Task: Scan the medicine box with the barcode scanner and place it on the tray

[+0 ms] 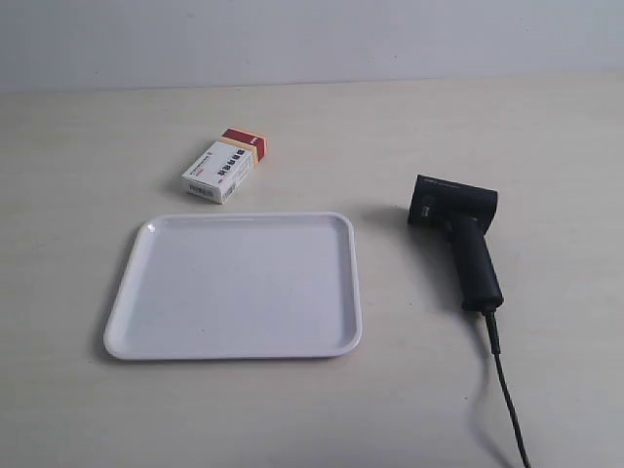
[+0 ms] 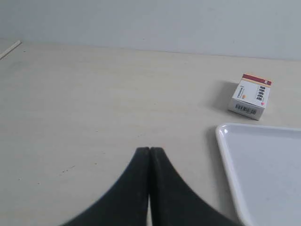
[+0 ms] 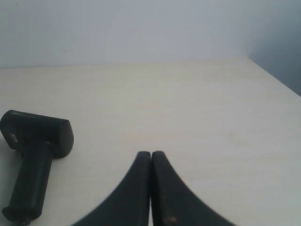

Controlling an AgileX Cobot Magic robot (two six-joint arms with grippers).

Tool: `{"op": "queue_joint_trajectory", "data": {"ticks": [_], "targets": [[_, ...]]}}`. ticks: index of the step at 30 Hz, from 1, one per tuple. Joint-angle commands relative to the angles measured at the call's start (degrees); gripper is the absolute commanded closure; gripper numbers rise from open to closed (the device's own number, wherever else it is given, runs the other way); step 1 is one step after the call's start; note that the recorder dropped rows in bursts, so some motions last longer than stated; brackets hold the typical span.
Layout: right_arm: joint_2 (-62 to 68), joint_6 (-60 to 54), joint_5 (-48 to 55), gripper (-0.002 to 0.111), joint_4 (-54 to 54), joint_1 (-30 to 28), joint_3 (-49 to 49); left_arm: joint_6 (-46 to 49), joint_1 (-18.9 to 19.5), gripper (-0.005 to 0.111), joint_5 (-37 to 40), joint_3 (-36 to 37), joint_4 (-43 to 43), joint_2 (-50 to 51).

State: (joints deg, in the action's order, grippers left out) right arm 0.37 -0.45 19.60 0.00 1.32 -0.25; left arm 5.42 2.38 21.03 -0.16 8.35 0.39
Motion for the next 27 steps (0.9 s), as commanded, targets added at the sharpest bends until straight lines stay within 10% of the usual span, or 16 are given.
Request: {"op": "queue_joint_trajectory", "data": {"ticks": [1,15,27], "targets": [[-0.4,0.0,-0.3,0.108,0.0,-0.4,0.2,0.1,-0.2,0.105,-0.6,0.2,-0.2,-0.4],[-0.4,0.0,-0.9,0.108,0.0,-0.4,0.2,0.2,-0.3,0.105,-9.2,0.2,-0.1,-0.4],[-0.4,0.4,-29.1,0.108,2.8,-0.4,0.2,0.3,-0.3,0.105,-21.4,0.2,-0.2,-0.4]]}}
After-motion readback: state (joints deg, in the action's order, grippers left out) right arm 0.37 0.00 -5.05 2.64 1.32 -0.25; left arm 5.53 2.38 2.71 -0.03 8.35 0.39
